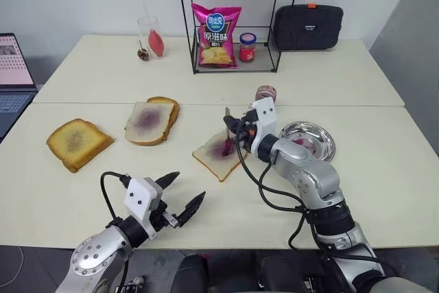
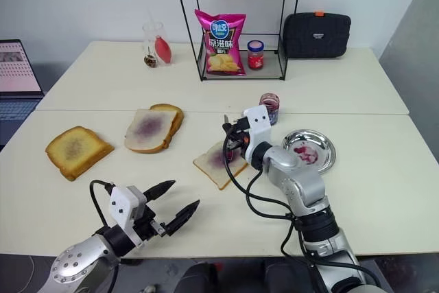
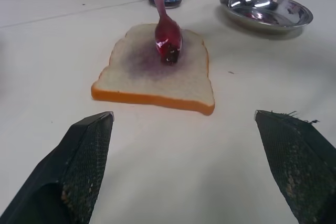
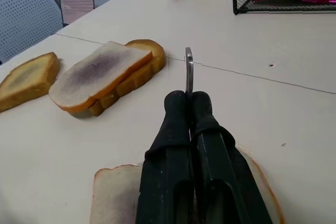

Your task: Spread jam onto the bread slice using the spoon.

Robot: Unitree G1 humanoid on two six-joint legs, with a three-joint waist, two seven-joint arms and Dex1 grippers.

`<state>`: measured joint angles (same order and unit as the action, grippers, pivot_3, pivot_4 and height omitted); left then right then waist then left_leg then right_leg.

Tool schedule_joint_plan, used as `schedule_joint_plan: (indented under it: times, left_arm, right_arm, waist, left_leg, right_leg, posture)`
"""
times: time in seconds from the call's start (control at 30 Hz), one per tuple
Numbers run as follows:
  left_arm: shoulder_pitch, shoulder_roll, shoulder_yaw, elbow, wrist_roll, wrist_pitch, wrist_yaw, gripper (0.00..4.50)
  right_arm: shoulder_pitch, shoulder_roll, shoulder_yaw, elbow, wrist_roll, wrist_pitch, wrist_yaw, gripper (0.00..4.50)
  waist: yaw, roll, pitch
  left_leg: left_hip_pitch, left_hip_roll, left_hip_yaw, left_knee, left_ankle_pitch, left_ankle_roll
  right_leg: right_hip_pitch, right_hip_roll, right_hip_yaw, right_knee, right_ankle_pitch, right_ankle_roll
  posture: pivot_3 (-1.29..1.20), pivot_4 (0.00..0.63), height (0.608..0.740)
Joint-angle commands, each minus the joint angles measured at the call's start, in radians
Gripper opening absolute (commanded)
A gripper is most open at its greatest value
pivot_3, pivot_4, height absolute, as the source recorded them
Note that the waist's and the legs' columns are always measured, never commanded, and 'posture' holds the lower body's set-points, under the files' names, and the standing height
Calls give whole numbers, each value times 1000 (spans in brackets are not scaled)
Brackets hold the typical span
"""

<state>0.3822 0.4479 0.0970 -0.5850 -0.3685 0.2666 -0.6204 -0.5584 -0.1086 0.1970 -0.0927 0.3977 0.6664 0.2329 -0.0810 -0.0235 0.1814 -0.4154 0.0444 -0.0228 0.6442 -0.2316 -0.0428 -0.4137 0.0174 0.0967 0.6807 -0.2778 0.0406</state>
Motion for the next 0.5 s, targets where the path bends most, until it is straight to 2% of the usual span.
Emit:
schedule_joint_plan:
  times: [0.03,0.2,0.3,0.5]
  left_arm:
    - [-19,-4,-13,26,12,-61,-14,4500]
    - [-45,7,-4,65,-1,-82,-35,4500]
    - [-56,15,12,74,-14,-80,-48,4500]
    - [-90,47,50,46,-61,-29,-48,4500]
  right_arm:
    - [-40,-24,-39,-14,-31,-39,26,20]
    - [-64,-33,-60,-22,-41,-37,40,20]
    - [-73,-2,-93,-39,-3,2,29,20]
    - [-102,217,-286,-25,256,203,-84,20]
  waist:
    - [0,0,0]
    - [-1,0,0]
    - [-3,0,0]
    - [-4,0,0]
  left_leg:
    - [0,0,0,0,0,0]
    - [0,0,0,0,0,0]
    - [0,1,0,-1,0,0]
    - [0,2,-1,-1,0,0]
  right_leg:
    - [0,0,0,0,0,0]
    - [0,0,0,0,0,0]
    - [-1,1,0,0,0,0]
    - [-1,2,-1,1,0,-1]
  posture:
    - [0,150,740]
    - [0,150,740]
    - [0,150,740]
    - [0,150,740]
